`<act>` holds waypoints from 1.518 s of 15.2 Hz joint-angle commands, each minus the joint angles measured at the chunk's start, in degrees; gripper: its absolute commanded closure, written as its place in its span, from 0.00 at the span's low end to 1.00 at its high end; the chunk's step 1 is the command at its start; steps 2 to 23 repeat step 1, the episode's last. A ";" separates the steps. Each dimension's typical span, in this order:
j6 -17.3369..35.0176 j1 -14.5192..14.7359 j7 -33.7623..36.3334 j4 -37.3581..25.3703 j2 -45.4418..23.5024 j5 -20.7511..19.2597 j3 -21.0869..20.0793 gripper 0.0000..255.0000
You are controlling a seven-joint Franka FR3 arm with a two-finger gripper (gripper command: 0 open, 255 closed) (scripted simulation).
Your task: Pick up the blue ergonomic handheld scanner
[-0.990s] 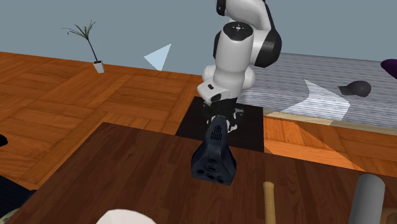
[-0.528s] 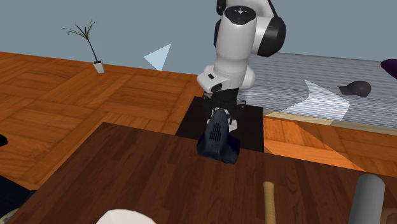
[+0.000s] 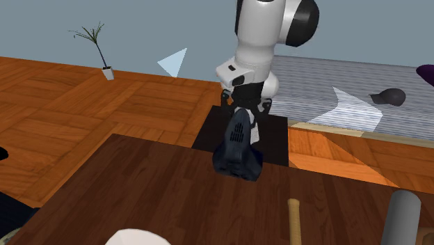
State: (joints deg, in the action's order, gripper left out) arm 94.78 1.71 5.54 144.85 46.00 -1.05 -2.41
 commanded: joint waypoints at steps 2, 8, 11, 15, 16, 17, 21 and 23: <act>-0.43 -0.02 -0.04 -0.69 -0.05 -0.03 0.03 1.00; -0.43 -0.02 -0.04 -0.69 -0.05 -0.03 0.03 1.00; -0.43 -0.02 -0.04 -0.69 -0.05 -0.03 0.03 1.00; -0.43 -0.02 -0.04 -0.69 -0.05 -0.03 0.03 1.00; -0.43 -0.02 -0.04 -0.69 -0.05 -0.03 0.03 1.00; -0.43 -0.02 -0.04 -0.69 -0.05 -0.03 0.03 1.00; -0.43 -0.02 -0.04 -0.69 -0.05 -0.03 0.03 1.00; -0.43 -0.02 -0.04 -0.69 -0.05 -0.03 0.03 1.00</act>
